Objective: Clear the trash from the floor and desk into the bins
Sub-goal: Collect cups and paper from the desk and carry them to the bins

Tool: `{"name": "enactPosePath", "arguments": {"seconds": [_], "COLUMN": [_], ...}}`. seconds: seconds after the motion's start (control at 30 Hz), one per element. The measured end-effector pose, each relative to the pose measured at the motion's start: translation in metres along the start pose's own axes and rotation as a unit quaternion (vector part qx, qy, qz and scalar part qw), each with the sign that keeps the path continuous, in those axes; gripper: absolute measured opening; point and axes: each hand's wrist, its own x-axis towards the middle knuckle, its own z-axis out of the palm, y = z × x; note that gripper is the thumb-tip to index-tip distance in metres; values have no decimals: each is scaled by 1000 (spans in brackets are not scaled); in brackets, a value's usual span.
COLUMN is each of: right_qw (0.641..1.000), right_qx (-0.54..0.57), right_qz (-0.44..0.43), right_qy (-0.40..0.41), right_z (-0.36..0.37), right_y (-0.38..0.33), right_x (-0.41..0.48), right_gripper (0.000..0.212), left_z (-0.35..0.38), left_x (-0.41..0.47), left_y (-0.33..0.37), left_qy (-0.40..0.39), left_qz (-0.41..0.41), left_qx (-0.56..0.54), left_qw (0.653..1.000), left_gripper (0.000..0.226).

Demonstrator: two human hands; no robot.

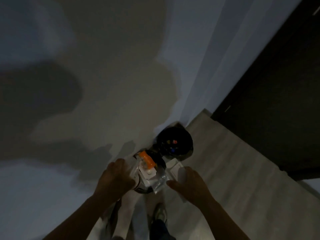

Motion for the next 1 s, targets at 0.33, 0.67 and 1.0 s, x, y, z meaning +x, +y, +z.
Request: {"name": "enactPosePath", "arguments": {"seconds": [0.33, 0.67, 1.0], "right_qw": [996, 993, 985], "right_qx": [-38, 13, 28], "right_qz": [19, 88, 139], "right_qy": [-84, -81, -94], "right_z": [61, 143, 218], "right_y": [46, 105, 150], "right_x": [143, 227, 293], "right_gripper": [90, 89, 88], "left_z": [72, 187, 270], "left_x": [119, 214, 269], "left_y": [-47, -134, -213], "left_qy": [-24, -74, -51], "left_qz": [-135, -193, -146], "left_qx": [51, 80, 90], "left_qw": [989, 975, 984], "left_gripper": [60, 84, 126]}}
